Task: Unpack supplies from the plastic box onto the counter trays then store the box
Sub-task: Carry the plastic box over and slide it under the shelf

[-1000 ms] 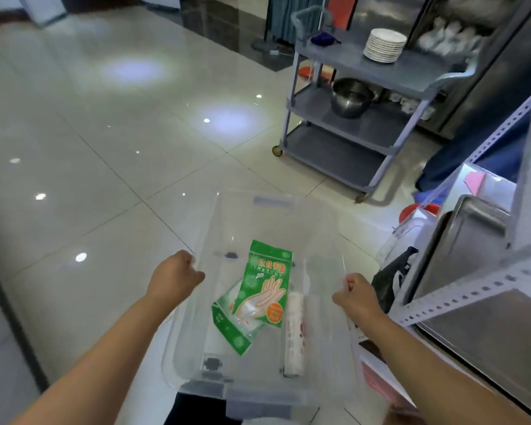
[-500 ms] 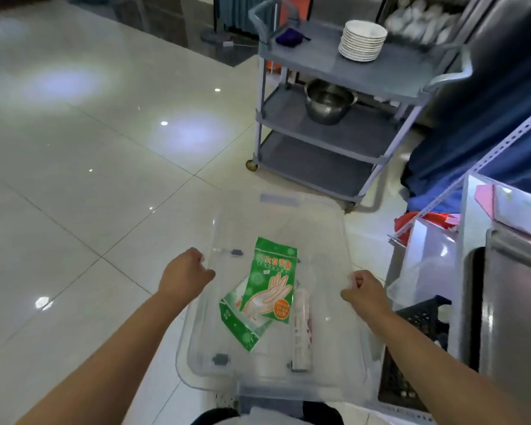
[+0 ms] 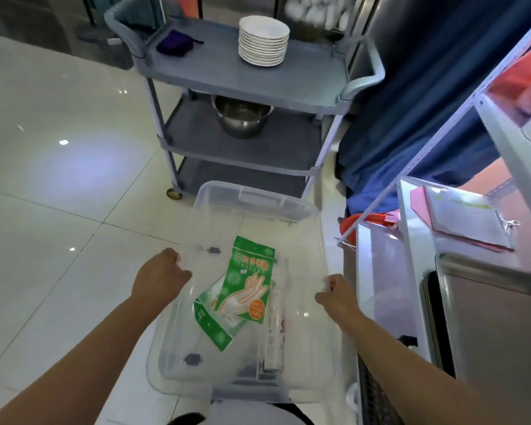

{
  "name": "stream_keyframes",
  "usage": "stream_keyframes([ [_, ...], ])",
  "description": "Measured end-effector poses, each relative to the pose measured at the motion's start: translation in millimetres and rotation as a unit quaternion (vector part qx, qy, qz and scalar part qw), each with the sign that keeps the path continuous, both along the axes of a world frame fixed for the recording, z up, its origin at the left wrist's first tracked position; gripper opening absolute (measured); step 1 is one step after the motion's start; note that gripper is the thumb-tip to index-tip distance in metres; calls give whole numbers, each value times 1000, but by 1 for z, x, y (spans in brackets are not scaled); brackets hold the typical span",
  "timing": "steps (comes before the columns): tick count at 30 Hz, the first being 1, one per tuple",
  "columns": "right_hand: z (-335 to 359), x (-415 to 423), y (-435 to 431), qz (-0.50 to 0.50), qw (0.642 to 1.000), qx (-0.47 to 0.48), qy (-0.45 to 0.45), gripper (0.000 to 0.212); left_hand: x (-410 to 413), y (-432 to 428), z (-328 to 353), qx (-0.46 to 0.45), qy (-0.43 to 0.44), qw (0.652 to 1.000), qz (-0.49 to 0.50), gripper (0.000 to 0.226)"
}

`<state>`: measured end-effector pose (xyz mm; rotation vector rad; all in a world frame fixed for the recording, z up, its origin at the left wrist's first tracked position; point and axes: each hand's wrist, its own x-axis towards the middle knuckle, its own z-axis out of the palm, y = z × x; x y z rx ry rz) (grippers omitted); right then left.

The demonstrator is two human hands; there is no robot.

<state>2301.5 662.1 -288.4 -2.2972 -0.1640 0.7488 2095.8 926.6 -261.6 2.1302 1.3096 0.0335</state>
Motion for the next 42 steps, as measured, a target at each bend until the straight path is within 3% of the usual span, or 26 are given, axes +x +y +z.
stream_keyframes([
  [11,-12,124,54,-103,994,-28,14,32,198,98,-11,0,12,994,-110,41],
  [17,-21,156,78,-244,967,-62,30,28,322,143,-26,-8,21,965,-261,14],
  [25,-48,179,104,-444,891,-67,74,25,462,156,-49,-19,84,903,-422,7],
  [31,-99,208,89,-530,843,-53,76,26,550,116,-90,6,113,852,-511,9],
  [36,-142,231,68,-571,815,-33,92,42,597,77,-130,6,104,829,-550,12],
  [42,-190,262,38,-642,758,-48,104,30,655,27,-192,-50,82,816,-569,9],
])
